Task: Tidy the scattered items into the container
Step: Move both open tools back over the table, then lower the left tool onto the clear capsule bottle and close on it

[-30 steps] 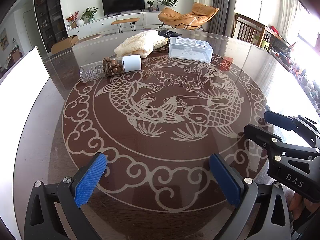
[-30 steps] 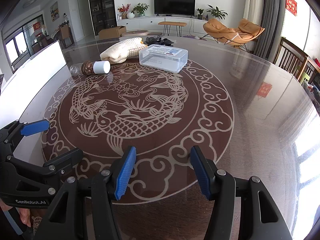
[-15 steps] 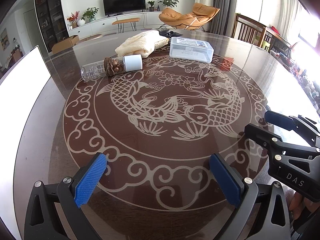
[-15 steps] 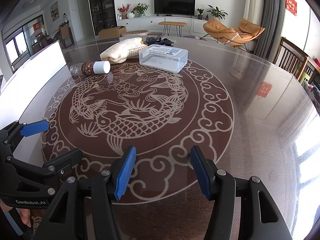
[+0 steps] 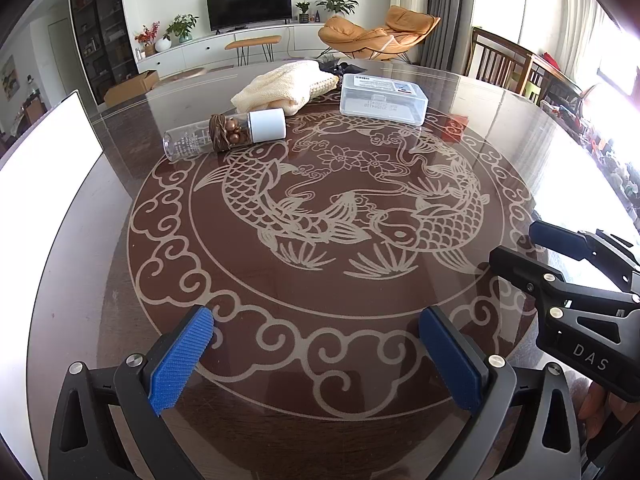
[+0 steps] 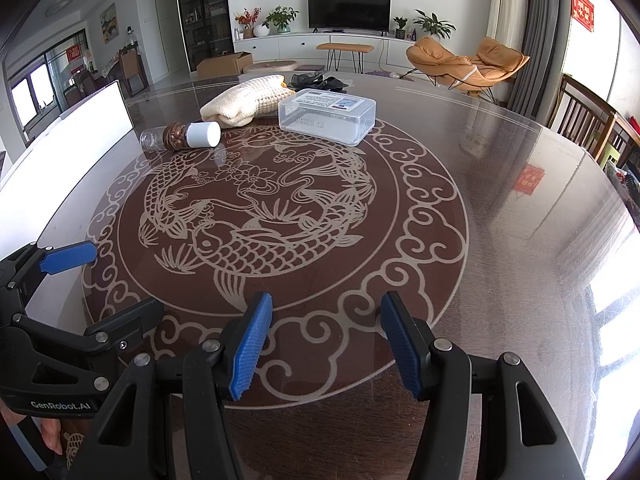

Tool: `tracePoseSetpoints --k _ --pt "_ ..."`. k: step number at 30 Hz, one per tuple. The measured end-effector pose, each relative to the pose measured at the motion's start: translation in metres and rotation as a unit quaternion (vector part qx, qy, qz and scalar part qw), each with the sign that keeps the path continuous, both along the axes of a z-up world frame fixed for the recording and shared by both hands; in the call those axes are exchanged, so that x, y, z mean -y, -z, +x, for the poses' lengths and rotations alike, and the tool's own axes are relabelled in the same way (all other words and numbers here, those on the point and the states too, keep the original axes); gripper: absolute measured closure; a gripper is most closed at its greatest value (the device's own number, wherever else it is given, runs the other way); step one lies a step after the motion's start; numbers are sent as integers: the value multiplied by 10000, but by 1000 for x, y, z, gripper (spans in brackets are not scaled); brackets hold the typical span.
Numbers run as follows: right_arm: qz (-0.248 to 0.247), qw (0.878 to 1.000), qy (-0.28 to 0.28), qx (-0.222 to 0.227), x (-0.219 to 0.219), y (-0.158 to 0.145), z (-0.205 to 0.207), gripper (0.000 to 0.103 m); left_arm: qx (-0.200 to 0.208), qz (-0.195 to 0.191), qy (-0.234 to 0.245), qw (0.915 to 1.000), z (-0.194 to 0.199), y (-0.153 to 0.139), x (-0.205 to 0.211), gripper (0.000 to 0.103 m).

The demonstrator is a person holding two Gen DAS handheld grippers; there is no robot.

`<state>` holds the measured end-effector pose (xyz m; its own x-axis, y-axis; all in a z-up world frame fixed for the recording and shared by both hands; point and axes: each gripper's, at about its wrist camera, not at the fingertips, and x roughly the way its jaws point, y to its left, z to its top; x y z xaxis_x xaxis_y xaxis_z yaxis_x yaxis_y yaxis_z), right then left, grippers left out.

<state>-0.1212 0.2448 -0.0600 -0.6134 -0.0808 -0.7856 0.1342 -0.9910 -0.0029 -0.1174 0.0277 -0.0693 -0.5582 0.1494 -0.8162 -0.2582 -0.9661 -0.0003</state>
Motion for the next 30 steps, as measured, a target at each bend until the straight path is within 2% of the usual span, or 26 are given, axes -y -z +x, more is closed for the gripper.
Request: tracePoseSetpoints --k 20,30 --pt "0 10000 0 0 0 0 0 45 11 -2 25 10000 0 0 0 0" --pt "-2 10000 -1 0 0 0 0 45 156 -69 1029 9945 12 -2 12 0"
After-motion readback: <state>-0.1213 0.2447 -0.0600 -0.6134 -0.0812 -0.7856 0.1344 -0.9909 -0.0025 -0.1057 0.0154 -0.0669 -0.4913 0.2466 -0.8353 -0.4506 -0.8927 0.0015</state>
